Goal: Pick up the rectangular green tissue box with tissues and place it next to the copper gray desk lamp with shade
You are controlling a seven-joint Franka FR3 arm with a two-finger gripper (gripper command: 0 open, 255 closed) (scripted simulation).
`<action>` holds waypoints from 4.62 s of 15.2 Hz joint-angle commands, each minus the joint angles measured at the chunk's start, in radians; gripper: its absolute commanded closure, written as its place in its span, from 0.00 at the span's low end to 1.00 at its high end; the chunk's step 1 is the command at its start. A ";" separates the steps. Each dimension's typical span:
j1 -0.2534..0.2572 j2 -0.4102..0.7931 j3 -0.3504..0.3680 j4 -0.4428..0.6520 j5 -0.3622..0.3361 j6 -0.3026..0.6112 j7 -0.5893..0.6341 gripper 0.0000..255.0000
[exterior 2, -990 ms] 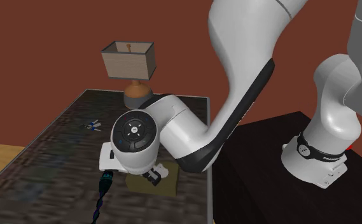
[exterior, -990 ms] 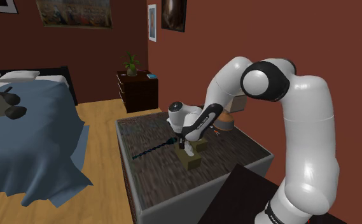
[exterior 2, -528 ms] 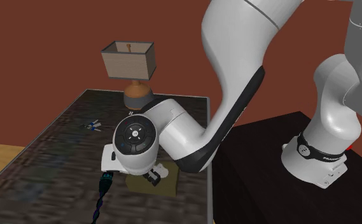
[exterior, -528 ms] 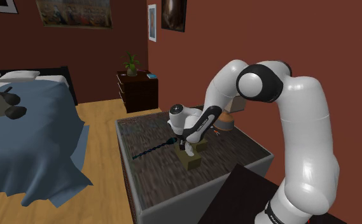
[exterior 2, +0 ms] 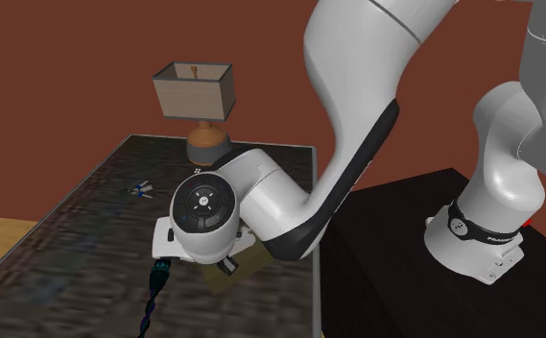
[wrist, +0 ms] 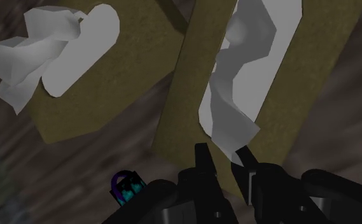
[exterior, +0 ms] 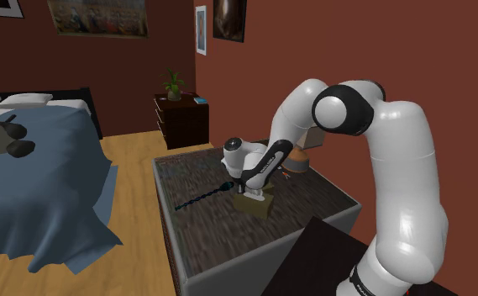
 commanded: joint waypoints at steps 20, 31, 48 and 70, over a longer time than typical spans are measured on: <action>-0.029 -0.171 0.050 -0.031 0.107 -0.125 -0.129 1.00; -0.039 -0.278 0.075 -0.021 0.183 -0.228 -0.219 1.00; -0.039 -0.405 0.094 0.048 0.276 -0.404 -0.339 1.00; -0.032 -0.491 0.105 0.235 0.349 -0.654 -0.462 1.00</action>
